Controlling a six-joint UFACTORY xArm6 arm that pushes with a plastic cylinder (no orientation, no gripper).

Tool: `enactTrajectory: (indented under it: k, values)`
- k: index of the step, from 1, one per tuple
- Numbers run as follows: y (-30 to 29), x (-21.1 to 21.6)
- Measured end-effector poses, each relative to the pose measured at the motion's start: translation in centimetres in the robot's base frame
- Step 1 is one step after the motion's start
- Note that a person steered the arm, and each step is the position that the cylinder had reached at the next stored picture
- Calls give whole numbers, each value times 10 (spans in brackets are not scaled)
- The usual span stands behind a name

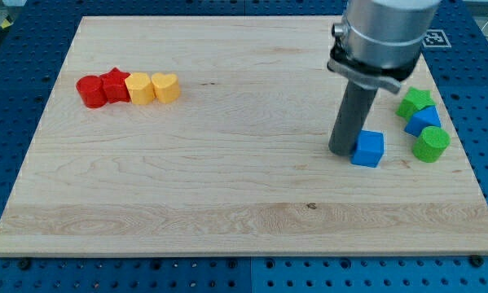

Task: Move the blue cube right a bit

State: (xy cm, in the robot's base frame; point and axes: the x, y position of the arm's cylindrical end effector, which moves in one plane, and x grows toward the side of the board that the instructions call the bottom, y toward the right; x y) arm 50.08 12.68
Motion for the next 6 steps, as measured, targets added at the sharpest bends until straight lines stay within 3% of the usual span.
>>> enactTrajectory:
  k: [1,2,3,5,6]
  values:
    - [-6,13]
    - [-54,-19]
    - [-51,-35]
    - [3,-22]
    - [20,6]
